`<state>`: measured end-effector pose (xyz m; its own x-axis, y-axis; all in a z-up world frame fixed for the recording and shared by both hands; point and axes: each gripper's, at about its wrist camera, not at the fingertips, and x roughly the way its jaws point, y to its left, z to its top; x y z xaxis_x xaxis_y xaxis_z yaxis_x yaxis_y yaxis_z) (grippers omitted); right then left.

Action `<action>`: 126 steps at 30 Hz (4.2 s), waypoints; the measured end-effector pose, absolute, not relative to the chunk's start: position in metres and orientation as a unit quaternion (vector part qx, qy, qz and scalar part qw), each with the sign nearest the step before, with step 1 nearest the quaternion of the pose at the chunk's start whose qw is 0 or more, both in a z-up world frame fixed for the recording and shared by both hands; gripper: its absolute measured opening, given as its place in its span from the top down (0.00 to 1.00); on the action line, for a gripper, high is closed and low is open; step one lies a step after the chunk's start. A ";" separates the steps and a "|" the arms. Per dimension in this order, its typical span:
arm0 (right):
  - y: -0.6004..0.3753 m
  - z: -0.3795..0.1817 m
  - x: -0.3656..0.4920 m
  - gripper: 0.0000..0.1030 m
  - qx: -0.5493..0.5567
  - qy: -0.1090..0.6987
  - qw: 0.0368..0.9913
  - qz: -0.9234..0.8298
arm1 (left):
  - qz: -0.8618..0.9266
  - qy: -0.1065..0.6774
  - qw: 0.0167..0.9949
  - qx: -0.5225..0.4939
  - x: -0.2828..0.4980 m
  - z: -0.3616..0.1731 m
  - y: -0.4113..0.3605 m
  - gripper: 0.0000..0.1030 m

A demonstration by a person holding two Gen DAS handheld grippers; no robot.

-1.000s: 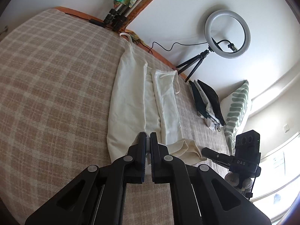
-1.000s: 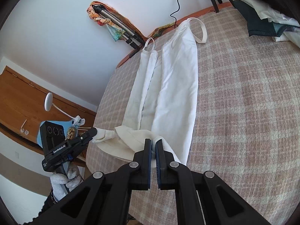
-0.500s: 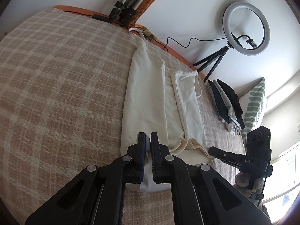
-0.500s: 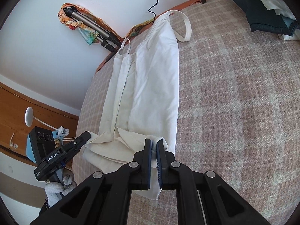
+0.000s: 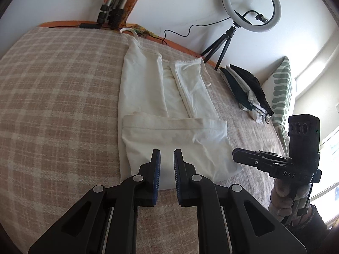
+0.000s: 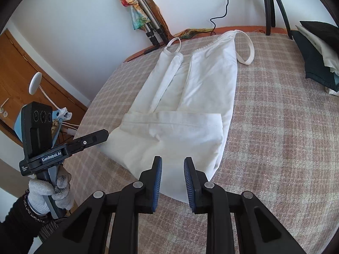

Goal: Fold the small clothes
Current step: 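Lift the hem and fold it up toward the straps with both tools, then open, then move both tools to the strap end of the camisole, then grasp the camisole straps with both tools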

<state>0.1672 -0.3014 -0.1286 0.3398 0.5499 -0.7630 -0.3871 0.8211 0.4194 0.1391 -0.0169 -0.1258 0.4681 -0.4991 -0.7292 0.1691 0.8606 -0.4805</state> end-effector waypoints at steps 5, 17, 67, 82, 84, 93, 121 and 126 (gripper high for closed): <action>-0.295 -0.146 0.153 0.80 0.050 0.531 0.794 0.292 | -0.199 0.507 0.830 -0.122 0.118 -0.140 -0.028 0.89; -0.284 -0.117 0.138 0.78 0.008 0.458 0.837 0.301 | -0.225 0.441 0.863 -0.103 0.109 -0.112 -0.044 0.89; -0.324 -0.150 0.369 0.66 0.118 0.457 0.848 0.242 | -0.184 0.452 0.836 -0.251 0.327 -0.150 0.013 0.60; -0.328 -0.153 0.375 0.98 0.101 0.456 0.858 0.216 | -0.140 0.434 0.865 -0.207 0.331 -0.149 0.008 0.94; -0.330 -0.148 0.375 0.85 0.102 0.448 0.861 0.218 | -0.150 0.437 0.858 -0.224 0.334 -0.149 0.012 0.90; -0.333 -0.150 0.409 0.66 0.147 0.454 0.840 0.257 | -0.179 0.440 0.833 -0.284 0.356 -0.148 0.024 0.46; -0.330 -0.088 0.378 0.98 0.137 0.404 0.856 0.293 | -0.188 0.373 0.875 -0.246 0.320 -0.092 0.020 1.00; -0.331 -0.063 0.341 0.98 0.134 0.391 0.859 0.302 | -0.190 0.359 0.884 -0.232 0.290 -0.070 0.020 1.00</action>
<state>0.3408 -0.3311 -0.0630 0.5110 0.6244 -0.5908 -0.4147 0.7811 0.4668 0.2896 0.0204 -0.0696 0.6702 -0.5029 -0.5459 0.1705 0.8201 -0.5462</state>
